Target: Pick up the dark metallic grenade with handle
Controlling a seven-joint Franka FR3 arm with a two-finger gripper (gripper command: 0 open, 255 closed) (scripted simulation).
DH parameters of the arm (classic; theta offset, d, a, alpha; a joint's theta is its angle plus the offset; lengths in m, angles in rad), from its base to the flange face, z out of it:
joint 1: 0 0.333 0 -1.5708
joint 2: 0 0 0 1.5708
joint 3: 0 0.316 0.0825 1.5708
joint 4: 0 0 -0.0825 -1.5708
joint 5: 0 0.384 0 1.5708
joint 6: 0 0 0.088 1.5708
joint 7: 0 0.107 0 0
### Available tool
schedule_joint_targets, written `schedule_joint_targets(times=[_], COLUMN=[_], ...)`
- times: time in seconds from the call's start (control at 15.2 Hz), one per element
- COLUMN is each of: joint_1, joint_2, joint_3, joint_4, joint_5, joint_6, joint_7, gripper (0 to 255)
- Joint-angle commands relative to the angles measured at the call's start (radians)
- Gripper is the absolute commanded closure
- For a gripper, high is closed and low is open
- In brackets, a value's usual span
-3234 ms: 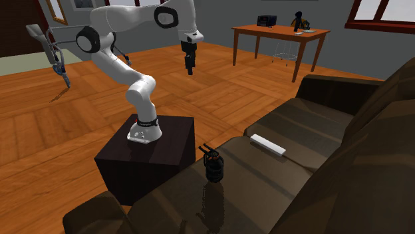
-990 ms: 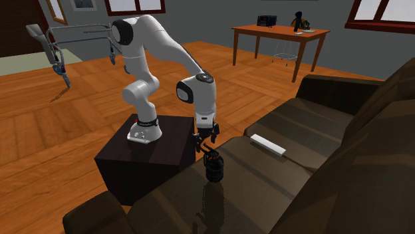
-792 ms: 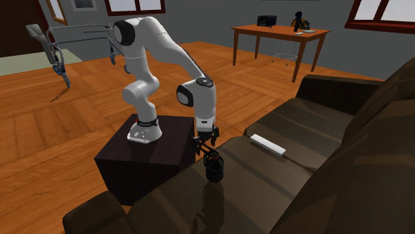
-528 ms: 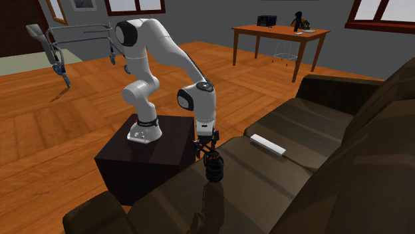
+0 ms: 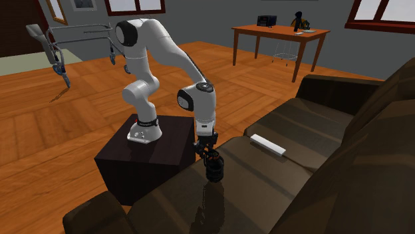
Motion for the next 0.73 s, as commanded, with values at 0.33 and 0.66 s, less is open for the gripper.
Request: schedule_joint_targets(times=[0.33, 0.66], joint_1=[0.000, 0.001], joint_2=[-0.030, -0.076], joint_3=[-0.001, 0.000], joint_4=[0.011, 0.036], joint_5=[-0.016, -0.036], joint_6=[-0.041, -0.109], joint_7=[0.011, 0.026], gripper=[255, 255])
